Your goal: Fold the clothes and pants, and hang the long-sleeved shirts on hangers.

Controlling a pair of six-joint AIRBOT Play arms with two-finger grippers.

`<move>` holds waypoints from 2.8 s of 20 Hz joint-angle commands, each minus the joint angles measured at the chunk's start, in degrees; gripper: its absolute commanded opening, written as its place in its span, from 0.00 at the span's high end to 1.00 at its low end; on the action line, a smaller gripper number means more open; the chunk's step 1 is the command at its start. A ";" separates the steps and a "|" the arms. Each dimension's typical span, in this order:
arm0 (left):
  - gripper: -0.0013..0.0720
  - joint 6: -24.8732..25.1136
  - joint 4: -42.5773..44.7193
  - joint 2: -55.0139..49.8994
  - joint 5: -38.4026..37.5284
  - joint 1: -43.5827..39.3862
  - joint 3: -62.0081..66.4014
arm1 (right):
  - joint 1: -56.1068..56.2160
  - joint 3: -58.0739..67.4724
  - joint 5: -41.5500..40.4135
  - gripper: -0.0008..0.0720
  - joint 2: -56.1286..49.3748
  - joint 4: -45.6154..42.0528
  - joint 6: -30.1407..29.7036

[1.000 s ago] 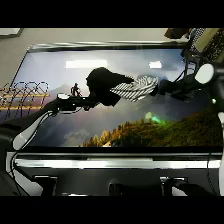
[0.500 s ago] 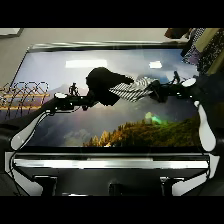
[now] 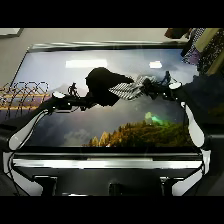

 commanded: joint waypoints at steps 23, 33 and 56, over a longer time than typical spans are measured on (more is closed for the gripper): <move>0.95 -28.92 63.95 76.48 -7.96 9.92 16.79 | 0.11 28.68 4.44 0.95 64.13 -61.07 26.53; 0.95 -28.85 54.07 40.98 -4.55 9.79 9.97 | 0.11 28.63 19.39 0.95 28.35 -56.76 36.41; 0.01 -31.45 27.91 55.01 -1.27 3.39 -38.60 | -22.32 -0.35 38.53 0.17 6.58 -23.52 6.16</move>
